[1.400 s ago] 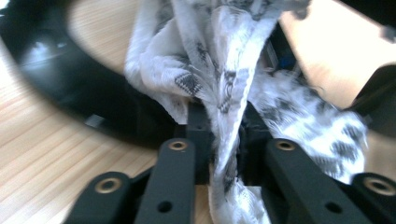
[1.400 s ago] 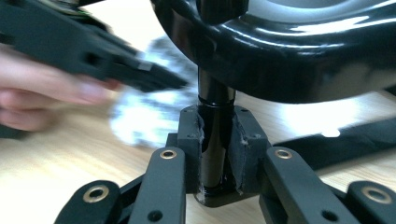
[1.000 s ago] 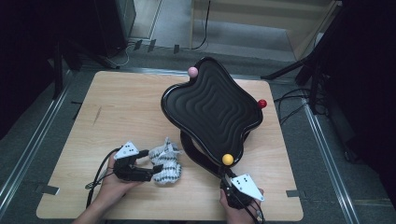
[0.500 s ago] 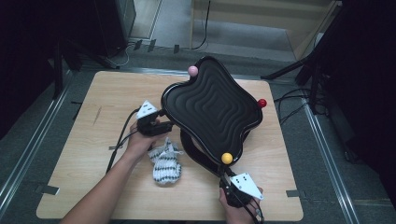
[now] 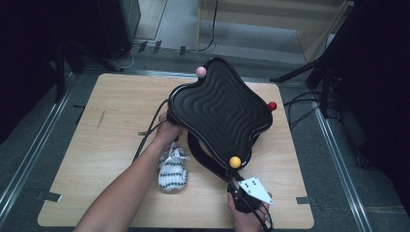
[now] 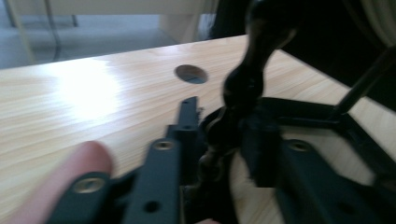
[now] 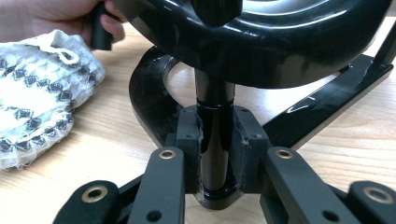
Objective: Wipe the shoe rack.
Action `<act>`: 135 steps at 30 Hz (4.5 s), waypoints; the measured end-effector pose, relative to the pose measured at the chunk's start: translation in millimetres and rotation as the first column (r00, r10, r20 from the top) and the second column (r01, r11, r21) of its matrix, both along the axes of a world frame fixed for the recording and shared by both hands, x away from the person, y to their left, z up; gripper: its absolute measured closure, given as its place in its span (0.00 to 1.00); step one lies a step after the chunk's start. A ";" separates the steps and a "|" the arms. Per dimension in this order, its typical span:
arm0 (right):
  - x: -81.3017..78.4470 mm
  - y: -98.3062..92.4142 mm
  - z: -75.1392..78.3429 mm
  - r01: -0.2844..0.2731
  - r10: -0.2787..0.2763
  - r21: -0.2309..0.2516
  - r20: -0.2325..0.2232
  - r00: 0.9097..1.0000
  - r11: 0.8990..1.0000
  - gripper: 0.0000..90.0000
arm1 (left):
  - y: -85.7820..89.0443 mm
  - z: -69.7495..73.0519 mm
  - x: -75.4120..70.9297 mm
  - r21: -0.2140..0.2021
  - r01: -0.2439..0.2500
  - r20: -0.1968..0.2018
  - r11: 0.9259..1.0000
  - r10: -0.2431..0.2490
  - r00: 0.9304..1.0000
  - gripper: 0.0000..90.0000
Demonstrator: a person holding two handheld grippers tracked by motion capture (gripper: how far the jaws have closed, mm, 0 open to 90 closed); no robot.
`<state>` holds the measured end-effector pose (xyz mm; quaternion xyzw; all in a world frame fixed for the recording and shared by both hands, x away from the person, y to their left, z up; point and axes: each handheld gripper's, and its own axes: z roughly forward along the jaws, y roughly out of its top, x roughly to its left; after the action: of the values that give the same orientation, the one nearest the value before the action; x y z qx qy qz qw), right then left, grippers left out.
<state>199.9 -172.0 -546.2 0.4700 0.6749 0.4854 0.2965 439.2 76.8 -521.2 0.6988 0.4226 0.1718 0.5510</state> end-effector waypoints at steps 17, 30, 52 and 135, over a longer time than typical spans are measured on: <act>13.0 19.0 -0.7 -0.071 0.071 -0.001 0.003 0.997 0.997 0.84 | 81.2 -5.7 -46.9 -0.043 -0.096 0.006 0.994 0.097 0.995 0.83; 18.5 38.0 -0.8 -0.151 0.151 0.008 -0.012 0.988 0.989 0.84 | 149.3 -11.9 -127.0 -0.087 -0.191 0.028 0.978 0.194 0.981 0.82; 17.3 43.0 0.5 -0.183 0.183 -0.002 -0.019 0.983 0.983 0.84 | 97.2 -30.0 -229.3 0.138 0.036 -0.288 0.990 0.006 0.958 0.26; 24.1 14.2 3.9 -0.034 0.033 -0.037 -0.025 0.999 0.999 0.84 | 56.9 -28.6 -210.2 0.196 -0.013 -0.146 0.981 0.042 0.988 0.87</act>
<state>224.0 -157.8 -542.3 0.4590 0.6951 0.4719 0.2890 229.0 133.7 -549.8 0.7542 0.4536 0.1671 0.4444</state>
